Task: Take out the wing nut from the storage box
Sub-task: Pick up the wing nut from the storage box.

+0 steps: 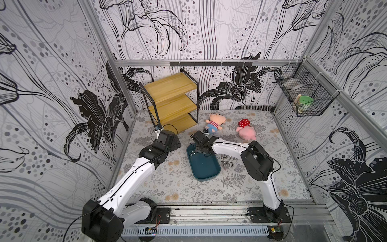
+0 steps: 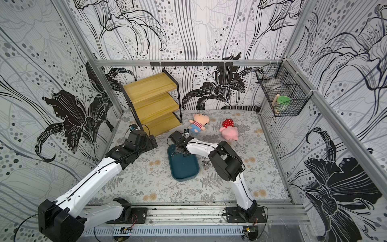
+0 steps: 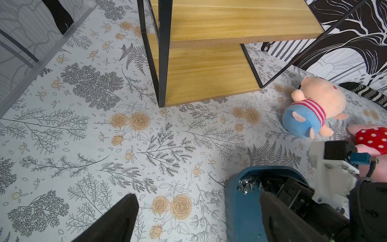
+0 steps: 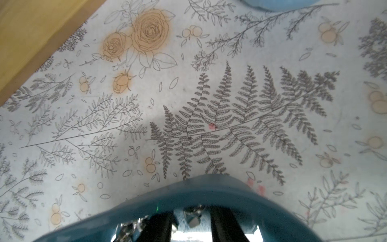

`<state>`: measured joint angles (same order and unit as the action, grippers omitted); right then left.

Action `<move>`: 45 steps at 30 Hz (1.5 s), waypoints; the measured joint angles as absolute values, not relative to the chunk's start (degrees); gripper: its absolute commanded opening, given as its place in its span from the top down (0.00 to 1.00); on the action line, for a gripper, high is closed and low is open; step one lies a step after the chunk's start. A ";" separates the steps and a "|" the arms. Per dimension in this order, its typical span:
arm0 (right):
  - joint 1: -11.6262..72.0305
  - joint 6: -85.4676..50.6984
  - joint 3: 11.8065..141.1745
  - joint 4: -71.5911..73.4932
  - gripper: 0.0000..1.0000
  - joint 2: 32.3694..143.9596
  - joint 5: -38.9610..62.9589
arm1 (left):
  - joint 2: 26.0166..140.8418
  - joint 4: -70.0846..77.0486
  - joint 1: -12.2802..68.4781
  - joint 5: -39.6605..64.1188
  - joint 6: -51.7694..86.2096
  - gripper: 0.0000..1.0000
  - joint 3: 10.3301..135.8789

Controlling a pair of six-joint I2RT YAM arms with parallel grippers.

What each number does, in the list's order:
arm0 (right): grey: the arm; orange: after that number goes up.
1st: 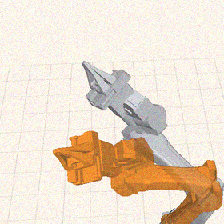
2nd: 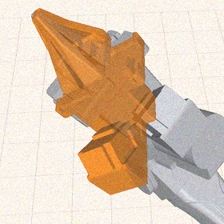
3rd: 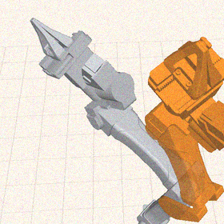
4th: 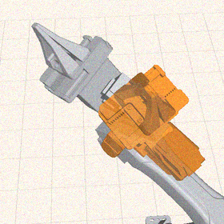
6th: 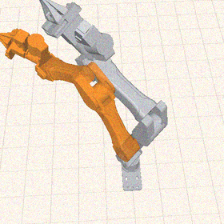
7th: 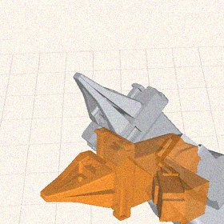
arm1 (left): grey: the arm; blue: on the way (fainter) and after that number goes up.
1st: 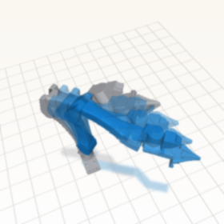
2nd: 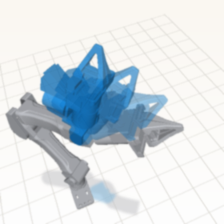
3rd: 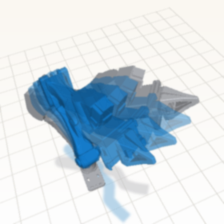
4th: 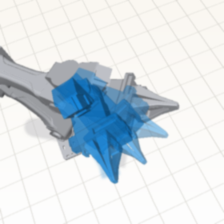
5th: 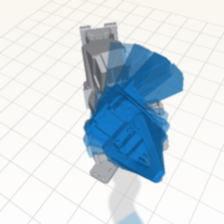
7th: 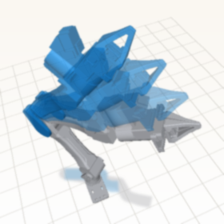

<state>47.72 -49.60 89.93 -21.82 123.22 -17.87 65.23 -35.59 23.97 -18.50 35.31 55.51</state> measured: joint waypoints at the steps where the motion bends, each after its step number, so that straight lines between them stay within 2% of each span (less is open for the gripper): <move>1: 47.72 -49.74 90.08 -21.82 0.69 123.42 -17.87 | 65.23 -35.59 23.97 -18.50 35.31 0.05 55.51; 11: 47.72 -50.13 90.21 -21.82 0.77 123.83 -17.85 | 65.23 -35.57 23.97 -18.55 35.31 0.05 55.51; 24: 47.72 -50.11 90.21 -21.47 0.76 124.46 -17.28 | 65.23 -35.59 23.97 -18.55 35.31 0.05 55.51; 32: 47.83 -49.84 90.21 -20.43 0.91 124.51 -16.78 | 65.23 -35.57 23.97 -18.55 35.31 0.05 55.51; 45: 47.90 -47.92 88.47 -19.16 0.98 123.33 -15.62 | 65.25 -35.59 23.97 -18.55 35.31 0.05 55.51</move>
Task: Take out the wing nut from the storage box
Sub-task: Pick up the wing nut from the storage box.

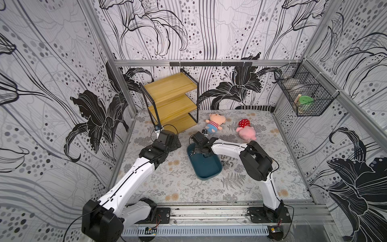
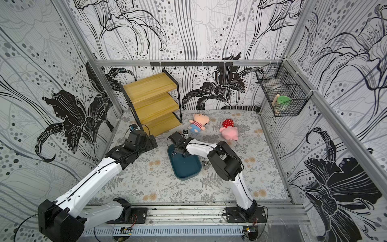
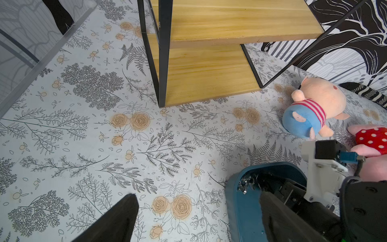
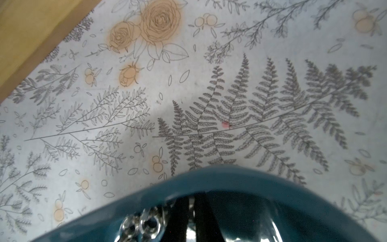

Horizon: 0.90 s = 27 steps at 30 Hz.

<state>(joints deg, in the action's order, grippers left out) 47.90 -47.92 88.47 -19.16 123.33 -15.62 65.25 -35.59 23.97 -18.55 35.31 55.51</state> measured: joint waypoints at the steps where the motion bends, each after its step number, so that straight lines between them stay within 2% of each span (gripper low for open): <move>1: 47.90 -47.57 88.07 -19.11 0.98 122.93 -15.40 | 65.25 -35.59 23.97 -18.55 35.31 0.05 55.51; 11: 47.90 -45.58 83.83 -19.16 0.99 114.50 -14.52 | 65.80 -35.59 23.97 -18.52 35.31 0.05 55.57; 21: 47.88 -42.76 77.78 -19.66 1.00 100.86 -14.79 | 66.37 -35.57 23.97 -18.48 35.31 0.05 55.59; 27: 46.13 -42.39 66.85 -20.12 1.00 88.75 -15.33 | 66.39 -35.59 23.97 -18.50 35.31 0.05 55.86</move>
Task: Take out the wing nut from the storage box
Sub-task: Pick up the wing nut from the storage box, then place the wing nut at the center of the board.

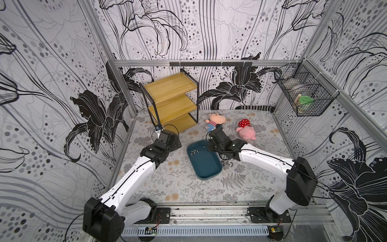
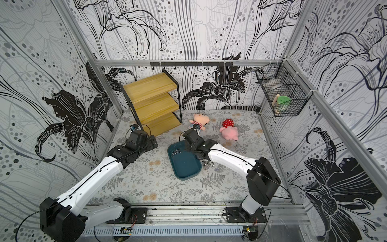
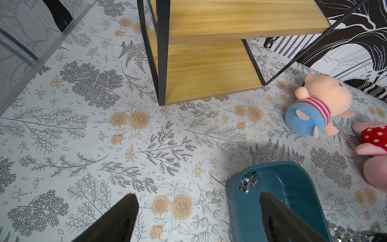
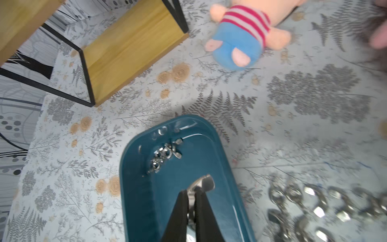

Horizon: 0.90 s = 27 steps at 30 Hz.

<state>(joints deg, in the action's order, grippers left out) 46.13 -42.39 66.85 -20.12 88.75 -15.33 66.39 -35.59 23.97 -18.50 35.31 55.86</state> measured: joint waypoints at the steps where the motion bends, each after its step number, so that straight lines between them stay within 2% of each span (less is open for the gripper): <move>1: 45.43 -42.39 64.71 -20.43 1.00 86.67 -15.53 | 66.39 -35.59 23.97 -18.50 35.29 0.05 56.01; 12: 37.28 -43.72 48.51 -24.51 1.00 72.42 -16.36 | 66.83 -35.53 24.10 -18.46 35.31 0.05 56.53; 18: 35.92 -44.34 43.13 -24.80 1.00 72.66 -15.86 | 67.53 -35.55 24.73 -18.46 35.31 0.05 56.55; 27: 34.83 -44.10 41.98 -23.64 1.00 75.90 -14.72 | 67.64 -35.46 24.77 -18.52 35.33 0.05 57.52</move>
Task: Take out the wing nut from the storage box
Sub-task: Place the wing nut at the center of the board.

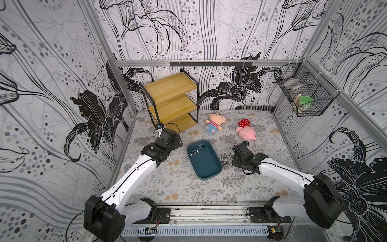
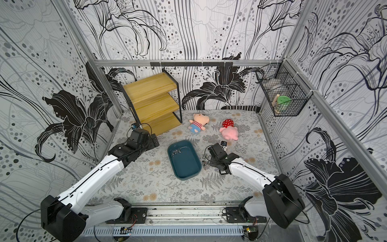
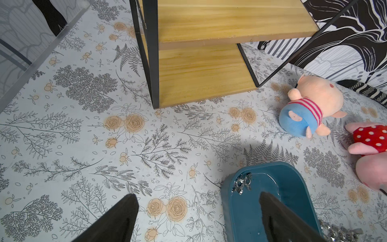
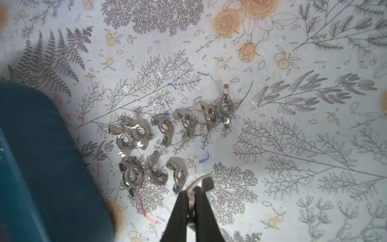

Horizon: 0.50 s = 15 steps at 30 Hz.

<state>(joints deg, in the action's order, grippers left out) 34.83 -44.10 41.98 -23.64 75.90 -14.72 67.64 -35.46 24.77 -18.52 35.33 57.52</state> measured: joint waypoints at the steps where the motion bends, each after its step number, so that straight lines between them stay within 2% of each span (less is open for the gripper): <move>1: 34.79 -44.07 41.98 -23.46 1.00 76.29 -14.52 | 67.64 -35.51 24.77 -18.52 35.33 0.05 57.52; 15: 34.26 -43.88 40.60 -19.86 1.00 80.97 -13.47 | 67.66 -35.55 25.10 -18.52 35.53 0.05 57.52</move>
<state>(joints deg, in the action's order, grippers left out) 34.26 -43.88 40.60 -19.86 80.97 -13.47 67.66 -35.55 25.10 -18.52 35.53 57.52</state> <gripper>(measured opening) 0.109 0.951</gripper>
